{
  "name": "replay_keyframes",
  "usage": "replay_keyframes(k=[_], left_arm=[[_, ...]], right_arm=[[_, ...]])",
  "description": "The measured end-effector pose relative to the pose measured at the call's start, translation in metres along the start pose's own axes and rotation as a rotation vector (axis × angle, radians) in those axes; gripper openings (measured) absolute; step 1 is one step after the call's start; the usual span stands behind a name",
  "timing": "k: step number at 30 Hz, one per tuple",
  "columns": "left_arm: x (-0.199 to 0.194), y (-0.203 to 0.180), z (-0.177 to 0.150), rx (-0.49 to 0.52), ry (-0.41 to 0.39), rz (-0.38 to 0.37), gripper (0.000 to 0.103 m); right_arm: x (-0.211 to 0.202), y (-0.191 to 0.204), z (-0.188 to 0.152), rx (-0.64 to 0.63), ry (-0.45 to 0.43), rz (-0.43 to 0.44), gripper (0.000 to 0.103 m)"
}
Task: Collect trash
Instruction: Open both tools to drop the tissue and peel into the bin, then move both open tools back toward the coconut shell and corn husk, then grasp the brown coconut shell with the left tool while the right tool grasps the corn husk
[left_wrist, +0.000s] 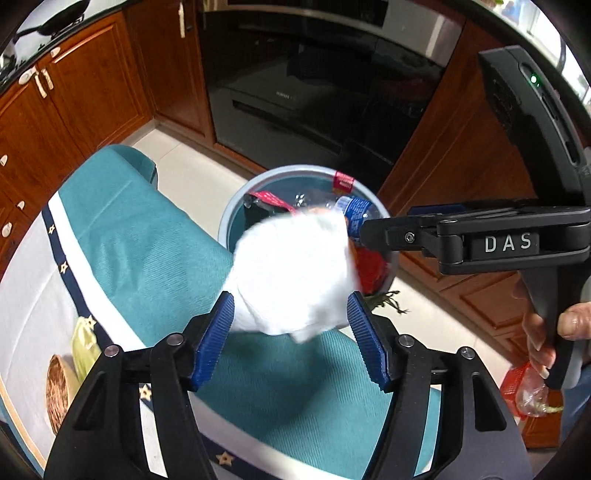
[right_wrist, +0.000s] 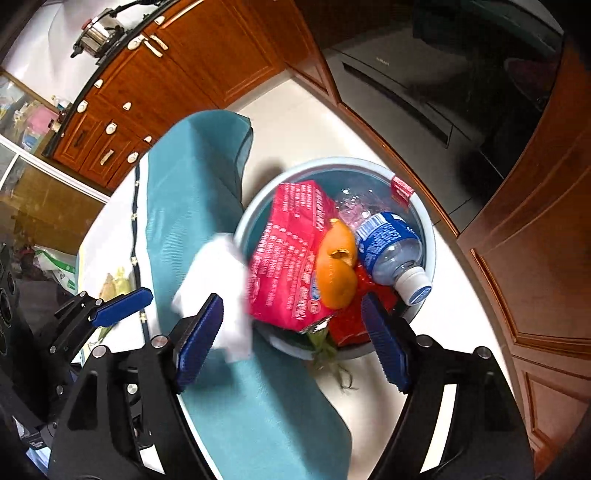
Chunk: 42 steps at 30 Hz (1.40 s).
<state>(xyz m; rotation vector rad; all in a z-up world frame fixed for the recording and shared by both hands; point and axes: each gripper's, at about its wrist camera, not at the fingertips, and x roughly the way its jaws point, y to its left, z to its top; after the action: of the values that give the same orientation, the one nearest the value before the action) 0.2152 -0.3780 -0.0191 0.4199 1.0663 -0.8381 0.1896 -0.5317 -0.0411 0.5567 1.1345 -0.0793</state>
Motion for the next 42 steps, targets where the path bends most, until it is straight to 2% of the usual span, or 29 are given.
replay_keyframes(k=[5,11,14,17,19,23,28,32,34,36,39,42], left_arm=[[-0.003,-0.003,0.002,-0.001,-0.005,-0.003,0.066],[-0.022,0.011,-0.014,-0.004,-0.024,0.005,0.066],[-0.044,0.035,-0.023,-0.037,-0.055,0.016,0.067],[-0.068,0.065,-0.039,-0.068,-0.082,0.056,0.070],[-0.082,0.095,-0.055,-0.102,-0.093,0.102,0.072],[-0.091,0.145,-0.086,-0.154,-0.067,0.195,0.073],[-0.081,0.187,-0.123,-0.237,-0.015,0.226,0.074],[-0.064,0.203,-0.135,-0.269,0.007,0.200,0.076],[-0.055,0.205,-0.137,-0.255,0.020,0.200,0.077],[-0.050,0.207,-0.137,-0.256,0.016,0.198,0.081],[-0.037,0.212,-0.134,-0.258,0.029,0.221,0.085],[-0.029,0.214,-0.129,-0.259,0.033,0.216,0.089]], right_arm=[[-0.016,0.016,-0.004,-0.012,-0.030,-0.019,0.078],[-0.026,0.025,-0.008,0.009,-0.041,-0.018,0.078],[-0.027,0.043,-0.006,-0.010,-0.037,-0.006,0.078],[-0.026,0.072,-0.006,-0.048,-0.035,0.041,0.078],[-0.022,0.096,-0.008,-0.082,-0.030,0.078,0.084],[0.010,0.149,-0.019,-0.164,0.034,0.145,0.084],[0.069,0.196,-0.031,-0.206,0.145,0.157,0.084],[0.105,0.220,-0.028,-0.213,0.161,0.151,0.084],[0.117,0.231,-0.026,-0.237,0.151,0.135,0.080],[0.130,0.237,-0.024,-0.244,0.170,0.140,0.061],[0.143,0.239,-0.027,-0.258,0.184,0.135,0.047],[0.148,0.241,-0.028,-0.268,0.166,0.146,0.041]])
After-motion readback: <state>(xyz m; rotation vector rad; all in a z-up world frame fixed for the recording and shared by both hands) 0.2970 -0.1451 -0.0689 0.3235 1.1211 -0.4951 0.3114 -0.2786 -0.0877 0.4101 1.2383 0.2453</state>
